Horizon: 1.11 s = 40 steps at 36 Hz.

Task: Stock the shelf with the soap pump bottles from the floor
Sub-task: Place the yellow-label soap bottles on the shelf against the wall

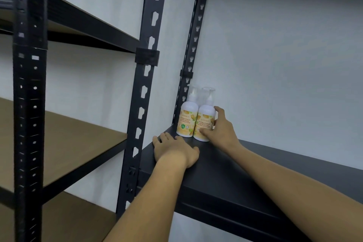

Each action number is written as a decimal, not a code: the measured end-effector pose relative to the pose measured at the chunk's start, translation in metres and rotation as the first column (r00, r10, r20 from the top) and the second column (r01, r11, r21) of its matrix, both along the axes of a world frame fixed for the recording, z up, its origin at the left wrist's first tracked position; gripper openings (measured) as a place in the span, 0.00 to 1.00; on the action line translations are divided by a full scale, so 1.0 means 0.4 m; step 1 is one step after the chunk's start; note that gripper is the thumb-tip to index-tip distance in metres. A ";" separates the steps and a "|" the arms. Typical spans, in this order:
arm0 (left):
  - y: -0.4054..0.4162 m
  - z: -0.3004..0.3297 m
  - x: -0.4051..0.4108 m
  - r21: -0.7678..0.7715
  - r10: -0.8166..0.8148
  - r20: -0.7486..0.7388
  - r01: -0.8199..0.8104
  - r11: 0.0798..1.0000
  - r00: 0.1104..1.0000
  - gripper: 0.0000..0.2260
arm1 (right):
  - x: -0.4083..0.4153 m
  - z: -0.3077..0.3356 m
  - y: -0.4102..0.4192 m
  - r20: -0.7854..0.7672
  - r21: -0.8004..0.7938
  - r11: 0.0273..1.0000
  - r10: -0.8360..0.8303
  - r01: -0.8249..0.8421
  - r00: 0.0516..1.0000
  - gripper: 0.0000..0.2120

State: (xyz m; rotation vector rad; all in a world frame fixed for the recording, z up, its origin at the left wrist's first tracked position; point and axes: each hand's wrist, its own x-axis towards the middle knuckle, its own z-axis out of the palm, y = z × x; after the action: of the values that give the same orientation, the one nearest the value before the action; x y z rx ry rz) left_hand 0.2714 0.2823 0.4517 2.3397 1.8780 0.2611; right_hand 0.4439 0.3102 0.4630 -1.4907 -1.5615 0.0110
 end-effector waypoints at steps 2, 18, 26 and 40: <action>0.000 0.000 0.000 0.002 -0.002 0.002 0.002 1.000 1.000 0.36 | 0.004 0.001 0.001 -0.001 -0.005 1.000 0.007 -0.007 1.000 0.39; -0.001 -0.001 -0.002 0.005 -0.006 0.005 0.006 1.000 1.000 0.36 | 0.007 0.002 0.002 -0.034 -0.009 0.999 0.032 -0.033 0.999 0.39; -0.002 0.002 -0.003 0.007 -0.005 0.013 0.005 1.000 1.000 0.35 | -0.001 -0.001 0.013 -0.002 0.002 1.000 -0.004 0.004 1.000 0.41; -0.001 0.000 -0.002 0.006 -0.007 0.015 0.007 1.000 1.000 0.35 | 0.019 0.005 0.009 -0.025 -0.041 0.998 0.037 -0.038 0.999 0.38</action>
State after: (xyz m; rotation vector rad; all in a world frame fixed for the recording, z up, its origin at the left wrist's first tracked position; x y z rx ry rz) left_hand 0.2706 0.2820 0.4515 2.3413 1.8643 0.2835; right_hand 0.4514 0.3136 0.4652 -1.4877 -1.5782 0.0831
